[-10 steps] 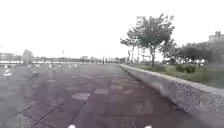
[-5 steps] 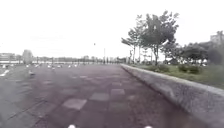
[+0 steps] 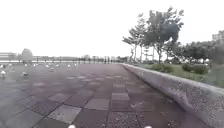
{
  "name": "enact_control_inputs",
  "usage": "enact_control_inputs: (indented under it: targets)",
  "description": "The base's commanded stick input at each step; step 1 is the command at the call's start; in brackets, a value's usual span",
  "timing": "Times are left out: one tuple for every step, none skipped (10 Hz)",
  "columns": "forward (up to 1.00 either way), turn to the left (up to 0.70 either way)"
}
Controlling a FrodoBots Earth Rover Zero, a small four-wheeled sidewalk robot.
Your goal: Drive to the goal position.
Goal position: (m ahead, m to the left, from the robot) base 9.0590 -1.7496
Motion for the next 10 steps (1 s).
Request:
enact_control_inputs:
  targets:
    - [0.85,0.00]
    - [0.85,0.00]
    - [0.85,0.00]
    - [0.85,0.00]
    - [0.85,0.00]
    - [0.85,-0.04]
    - [0.85,-0.20]
    - [0.85,-0.32]
    - [0.85,-0.34]
    - [0.85,-0.01]
